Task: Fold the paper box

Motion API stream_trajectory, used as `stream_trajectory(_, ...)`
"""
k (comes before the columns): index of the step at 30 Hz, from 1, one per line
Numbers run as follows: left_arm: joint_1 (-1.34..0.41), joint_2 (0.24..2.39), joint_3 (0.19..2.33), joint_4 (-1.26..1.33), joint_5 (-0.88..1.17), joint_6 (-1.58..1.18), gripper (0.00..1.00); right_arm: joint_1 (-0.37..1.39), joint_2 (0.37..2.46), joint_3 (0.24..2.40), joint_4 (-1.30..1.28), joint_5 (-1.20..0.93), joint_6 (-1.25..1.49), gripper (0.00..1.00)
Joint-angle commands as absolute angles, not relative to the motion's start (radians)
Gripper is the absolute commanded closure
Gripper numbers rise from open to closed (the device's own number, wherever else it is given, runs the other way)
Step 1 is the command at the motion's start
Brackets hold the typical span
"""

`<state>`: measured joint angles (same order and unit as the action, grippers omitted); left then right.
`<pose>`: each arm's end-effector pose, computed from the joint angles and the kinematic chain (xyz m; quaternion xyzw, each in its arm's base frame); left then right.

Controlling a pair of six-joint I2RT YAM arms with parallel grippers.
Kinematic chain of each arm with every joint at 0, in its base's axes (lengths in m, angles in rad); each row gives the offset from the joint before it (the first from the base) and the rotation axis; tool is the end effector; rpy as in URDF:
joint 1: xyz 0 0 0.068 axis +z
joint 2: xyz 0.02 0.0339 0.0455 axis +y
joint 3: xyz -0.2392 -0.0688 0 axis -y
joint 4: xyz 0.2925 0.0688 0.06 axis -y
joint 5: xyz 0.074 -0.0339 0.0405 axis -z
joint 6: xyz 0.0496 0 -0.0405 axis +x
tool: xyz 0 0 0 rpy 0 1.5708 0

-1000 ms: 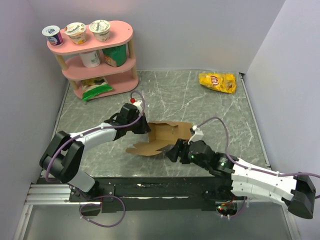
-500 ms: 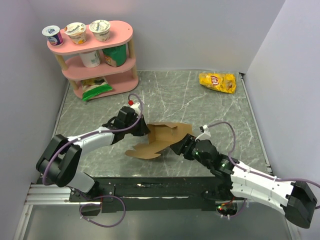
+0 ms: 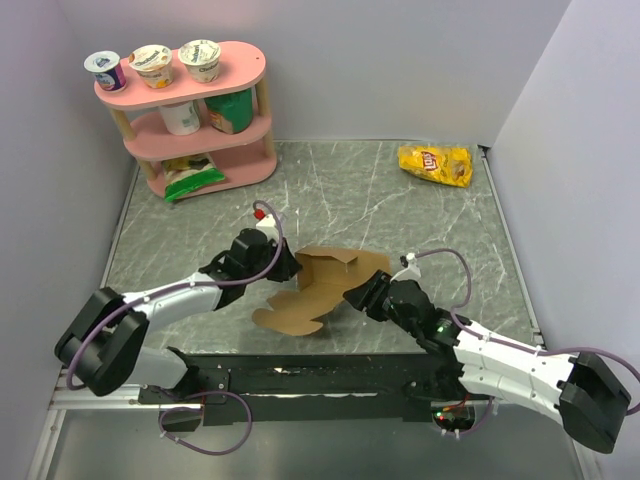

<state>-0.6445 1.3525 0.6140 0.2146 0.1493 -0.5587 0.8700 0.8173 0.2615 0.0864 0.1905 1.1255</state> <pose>0.2605 -0.2050 0.1329 0.0743 0.8613 -0.3354 0.3744 0.1657 0.1819 0.1291 0.1574 0.8350 0.3938 0.3505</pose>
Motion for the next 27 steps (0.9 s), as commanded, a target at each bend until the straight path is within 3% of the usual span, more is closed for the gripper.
stream_trajectory(1, -0.679, 1.286, 0.583, 0.317, 0.086, -0.511, 0.98, 0.859, 0.848, 0.304, 0.094, 0.203, 1.094, 0.51)
stream_trajectory(2, -0.684, 1.276, 0.578, 0.322, 0.068, -0.497, 0.98, 0.859, 0.853, 0.305, 0.095, 0.198, 1.091, 0.57)
stream_trajectory(12, -0.817, 1.217, 0.519, 0.374, -0.136, -0.382, 0.98, 0.859, 0.891, 0.296, 0.106, 0.186, 1.098, 0.73)
stream_trajectory(20, -1.023, 1.177, 0.459, 0.44, -0.49, -0.289, 0.99, 0.861, 0.951, 0.316, 0.104, 0.215, 1.08, 0.83)
stream_trajectory(27, -1.164, 1.298, 0.495, 0.448, -0.744, -0.288, 0.99, 0.877, 1.012, 0.315, 0.17, 0.242, 1.029, 0.87)
